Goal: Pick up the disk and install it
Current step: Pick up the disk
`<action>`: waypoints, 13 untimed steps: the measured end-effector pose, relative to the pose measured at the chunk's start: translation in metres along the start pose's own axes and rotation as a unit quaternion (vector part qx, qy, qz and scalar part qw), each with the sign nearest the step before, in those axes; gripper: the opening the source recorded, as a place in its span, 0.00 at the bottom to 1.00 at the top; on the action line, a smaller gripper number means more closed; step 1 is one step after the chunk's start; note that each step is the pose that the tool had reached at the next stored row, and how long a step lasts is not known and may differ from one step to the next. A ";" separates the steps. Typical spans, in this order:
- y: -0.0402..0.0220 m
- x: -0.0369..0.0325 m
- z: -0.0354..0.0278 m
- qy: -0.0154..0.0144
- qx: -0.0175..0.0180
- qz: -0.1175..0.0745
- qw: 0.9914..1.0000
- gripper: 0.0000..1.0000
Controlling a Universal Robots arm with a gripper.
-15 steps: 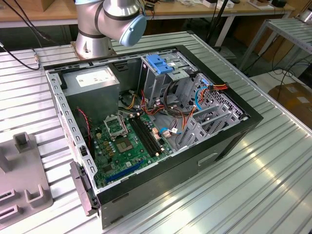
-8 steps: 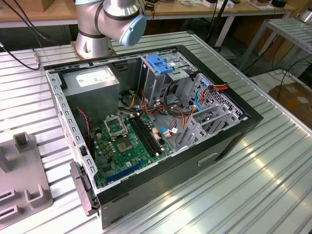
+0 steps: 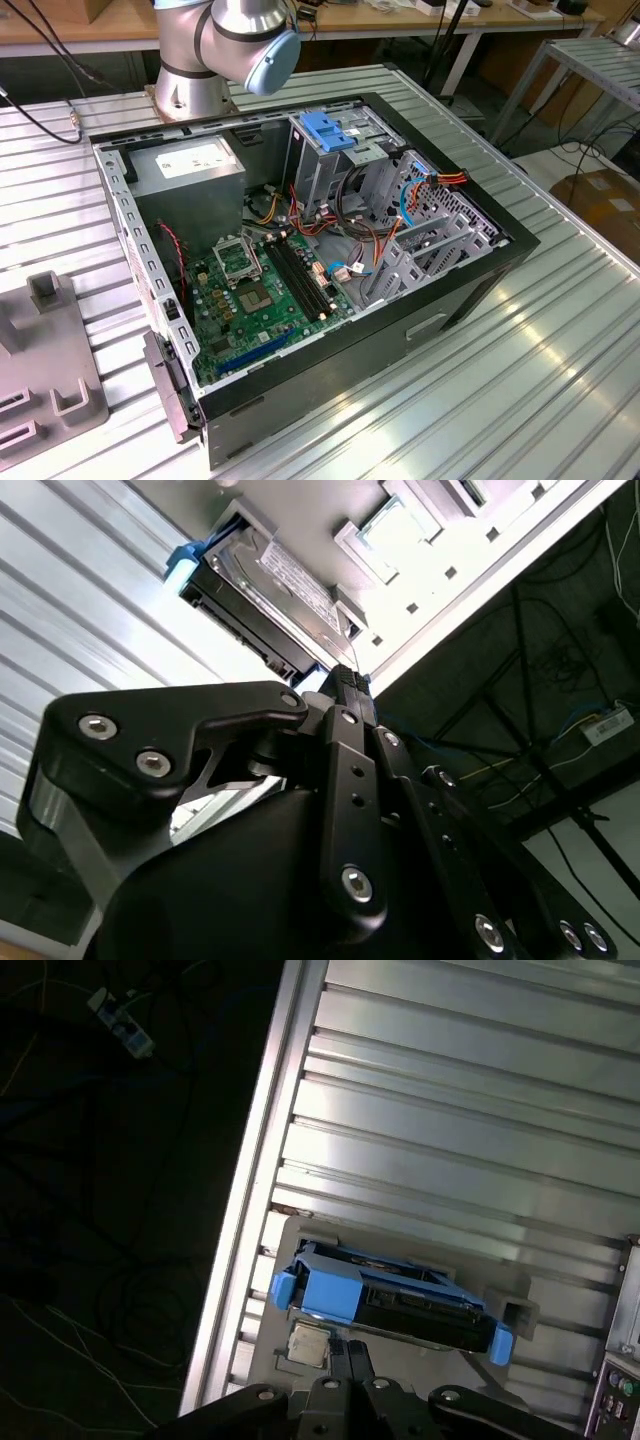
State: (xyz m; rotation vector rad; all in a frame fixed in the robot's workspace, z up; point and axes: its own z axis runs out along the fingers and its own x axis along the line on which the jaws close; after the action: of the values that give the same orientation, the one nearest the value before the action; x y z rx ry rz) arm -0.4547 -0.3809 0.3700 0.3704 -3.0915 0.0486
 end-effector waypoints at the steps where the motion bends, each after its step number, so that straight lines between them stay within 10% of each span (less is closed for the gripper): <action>1: 0.0000 0.0000 0.0000 0.000 0.000 -0.004 1.000 0.10; 13: 0.0000 0.0000 0.0000 -0.002 0.002 -0.057 0.998 0.10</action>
State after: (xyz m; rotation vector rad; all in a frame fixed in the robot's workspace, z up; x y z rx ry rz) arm -0.4547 -0.3809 0.3700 0.5457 -3.0674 0.0517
